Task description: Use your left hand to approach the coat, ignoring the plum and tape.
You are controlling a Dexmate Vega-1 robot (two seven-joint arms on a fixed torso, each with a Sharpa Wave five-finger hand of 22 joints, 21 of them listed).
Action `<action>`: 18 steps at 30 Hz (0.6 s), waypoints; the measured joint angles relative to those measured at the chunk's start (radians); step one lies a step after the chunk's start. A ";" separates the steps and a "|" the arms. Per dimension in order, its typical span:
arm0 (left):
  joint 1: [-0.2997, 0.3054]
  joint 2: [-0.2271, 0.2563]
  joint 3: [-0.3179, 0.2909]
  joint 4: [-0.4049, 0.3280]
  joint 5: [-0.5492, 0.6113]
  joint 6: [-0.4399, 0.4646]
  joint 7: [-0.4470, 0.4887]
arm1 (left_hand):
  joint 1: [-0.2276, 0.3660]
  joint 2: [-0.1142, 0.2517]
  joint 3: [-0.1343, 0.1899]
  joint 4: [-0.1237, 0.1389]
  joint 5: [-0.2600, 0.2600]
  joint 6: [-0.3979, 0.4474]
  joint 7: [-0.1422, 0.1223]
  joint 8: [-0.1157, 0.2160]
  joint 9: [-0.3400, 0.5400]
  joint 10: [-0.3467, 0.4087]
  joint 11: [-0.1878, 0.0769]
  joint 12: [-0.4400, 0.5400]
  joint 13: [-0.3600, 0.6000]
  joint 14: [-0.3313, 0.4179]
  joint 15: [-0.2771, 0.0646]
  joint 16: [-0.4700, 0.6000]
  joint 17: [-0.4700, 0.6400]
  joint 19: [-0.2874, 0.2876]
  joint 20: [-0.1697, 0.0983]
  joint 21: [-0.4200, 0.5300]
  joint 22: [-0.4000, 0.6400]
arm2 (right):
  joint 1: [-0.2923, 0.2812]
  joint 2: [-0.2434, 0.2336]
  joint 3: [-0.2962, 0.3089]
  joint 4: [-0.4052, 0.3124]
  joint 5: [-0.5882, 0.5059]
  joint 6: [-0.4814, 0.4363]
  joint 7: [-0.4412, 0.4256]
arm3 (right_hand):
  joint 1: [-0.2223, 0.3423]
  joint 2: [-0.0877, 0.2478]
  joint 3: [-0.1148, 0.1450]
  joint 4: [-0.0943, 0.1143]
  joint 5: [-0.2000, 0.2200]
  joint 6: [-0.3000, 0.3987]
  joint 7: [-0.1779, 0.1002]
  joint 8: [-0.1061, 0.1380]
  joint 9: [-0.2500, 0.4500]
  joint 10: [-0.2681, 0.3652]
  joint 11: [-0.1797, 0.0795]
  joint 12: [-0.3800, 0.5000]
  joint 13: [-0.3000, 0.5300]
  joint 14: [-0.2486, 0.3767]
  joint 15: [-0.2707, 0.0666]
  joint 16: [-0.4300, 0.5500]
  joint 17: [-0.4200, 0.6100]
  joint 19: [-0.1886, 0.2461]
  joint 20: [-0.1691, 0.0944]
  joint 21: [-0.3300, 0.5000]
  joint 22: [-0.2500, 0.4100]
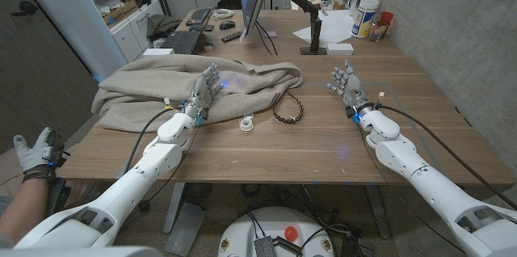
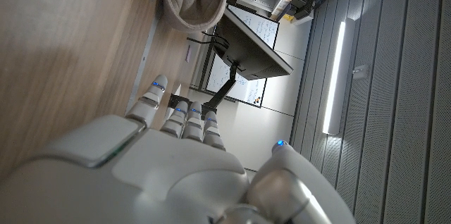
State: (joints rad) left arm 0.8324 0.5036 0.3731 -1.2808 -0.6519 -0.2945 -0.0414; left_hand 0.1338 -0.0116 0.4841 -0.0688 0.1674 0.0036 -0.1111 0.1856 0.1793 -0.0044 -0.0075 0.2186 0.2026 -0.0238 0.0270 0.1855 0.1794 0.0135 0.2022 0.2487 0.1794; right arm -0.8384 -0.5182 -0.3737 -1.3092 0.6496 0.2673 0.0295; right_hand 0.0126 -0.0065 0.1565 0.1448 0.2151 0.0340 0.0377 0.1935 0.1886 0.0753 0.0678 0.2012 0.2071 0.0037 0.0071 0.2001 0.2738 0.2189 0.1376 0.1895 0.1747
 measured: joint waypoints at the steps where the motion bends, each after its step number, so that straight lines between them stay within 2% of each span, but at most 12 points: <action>1: 0.000 0.000 0.000 0.000 0.000 0.000 0.000 | 0.000 0.000 0.000 0.000 0.000 0.000 0.000 0.000 0.000 0.000 0.000 0.000 0.000 0.000 0.000 0.000 0.000 0.000 0.000 0.000 0.000 | 0.000 0.000 0.000 0.000 0.000 0.000 0.000 | 0.000 0.000 0.000 0.000 0.000 0.000 0.000 0.000 0.000 0.000 0.000 0.000 0.000 0.000 0.000 0.000 0.000 0.000 0.000 0.000 0.000; 18: -0.004 -0.034 -0.015 0.046 -0.052 -0.052 -0.066 | 0.000 0.000 0.004 -0.004 0.000 0.000 0.000 0.000 0.000 0.007 0.000 0.005 0.000 -0.002 -0.002 0.000 0.000 0.004 0.004 0.000 0.000 | 0.001 -0.003 -0.002 -0.002 -0.002 -0.005 0.000 | 0.000 0.000 0.000 0.000 0.000 0.000 0.000 0.000 0.000 0.000 0.000 0.000 0.000 0.000 0.000 0.000 -0.004 0.000 0.000 0.000 0.000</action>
State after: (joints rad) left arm 0.8279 0.4692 0.3576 -1.2343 -0.7039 -0.3461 -0.1076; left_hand 0.1337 -0.0116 0.4883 -0.0731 0.1674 0.0036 -0.1110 0.1856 0.1792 0.0031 -0.0072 0.2235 0.2025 -0.0258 0.0249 0.1854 0.1792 0.0176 0.2062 0.2487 0.1792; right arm -0.8378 -0.5209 -0.3754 -1.3114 0.6478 0.2624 0.0295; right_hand 0.0126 -0.0065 0.1565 0.1448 0.2151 0.0339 0.0377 0.1935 0.1884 0.0751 0.0677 0.2012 0.2070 0.0037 0.0070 0.2001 0.2700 0.2188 0.1376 0.1895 0.1747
